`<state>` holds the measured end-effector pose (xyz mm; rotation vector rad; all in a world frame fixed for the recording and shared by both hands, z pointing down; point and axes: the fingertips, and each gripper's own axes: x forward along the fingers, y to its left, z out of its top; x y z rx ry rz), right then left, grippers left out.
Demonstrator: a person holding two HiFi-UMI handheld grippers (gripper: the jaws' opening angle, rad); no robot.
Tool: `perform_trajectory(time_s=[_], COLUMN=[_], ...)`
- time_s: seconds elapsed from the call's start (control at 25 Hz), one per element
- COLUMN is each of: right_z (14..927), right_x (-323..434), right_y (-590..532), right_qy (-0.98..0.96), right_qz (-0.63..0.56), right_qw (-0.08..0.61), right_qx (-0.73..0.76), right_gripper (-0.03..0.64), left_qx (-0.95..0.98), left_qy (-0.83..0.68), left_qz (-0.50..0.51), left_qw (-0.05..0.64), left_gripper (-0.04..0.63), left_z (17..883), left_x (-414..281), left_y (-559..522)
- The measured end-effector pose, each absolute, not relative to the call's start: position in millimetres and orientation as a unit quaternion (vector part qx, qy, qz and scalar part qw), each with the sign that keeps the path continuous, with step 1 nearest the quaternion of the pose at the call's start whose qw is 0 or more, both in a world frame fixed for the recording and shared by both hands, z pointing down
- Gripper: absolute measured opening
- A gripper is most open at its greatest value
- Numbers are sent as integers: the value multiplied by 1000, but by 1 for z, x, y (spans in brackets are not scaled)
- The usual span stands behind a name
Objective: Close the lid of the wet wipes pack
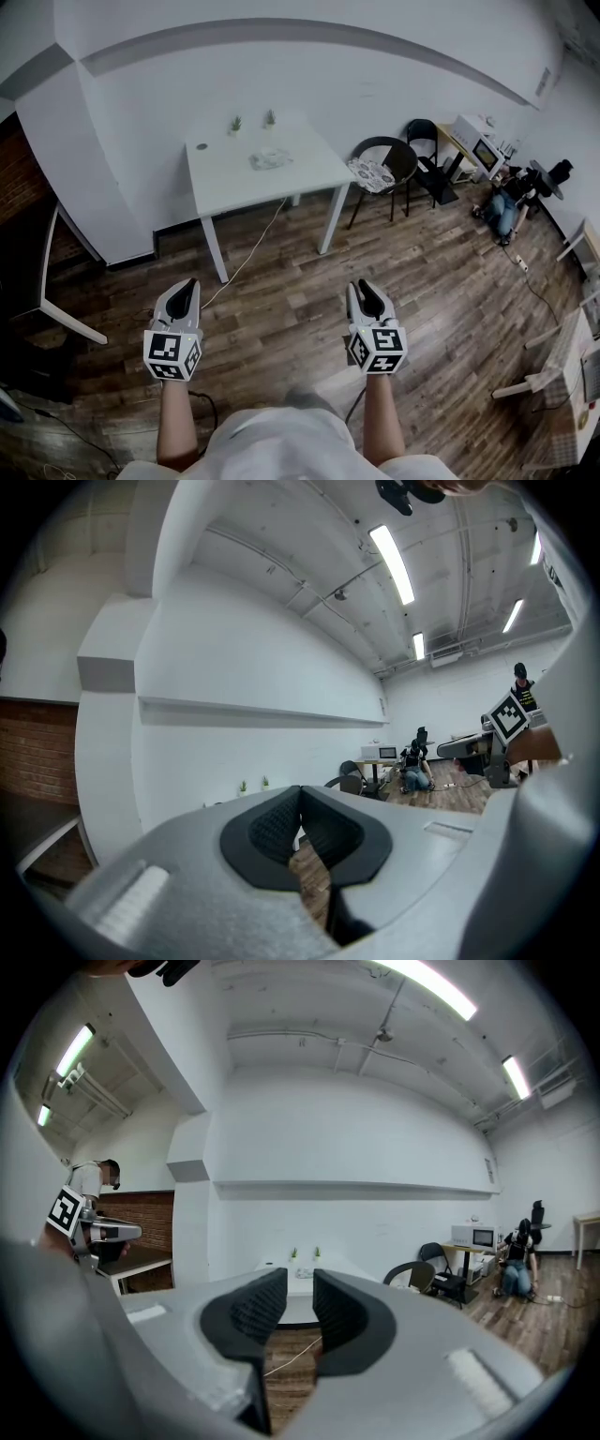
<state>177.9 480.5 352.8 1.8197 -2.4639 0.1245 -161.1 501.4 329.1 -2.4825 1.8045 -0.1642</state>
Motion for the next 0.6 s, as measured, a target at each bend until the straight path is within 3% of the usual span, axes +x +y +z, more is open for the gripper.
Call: perform_trajectory(time_s=[0.6], right_z=[366], right_x=[182], right_y=[386], right_qy=[-802], right_qz=[55], right_qw=[38], right_qx=[593], right_gripper=[92], left_qx=[-813], left_qy=[579], left_qz=[-57], left_qw=[16], left_gripper=[9], left_z=[354], left_x=[-150], left_y=[406])
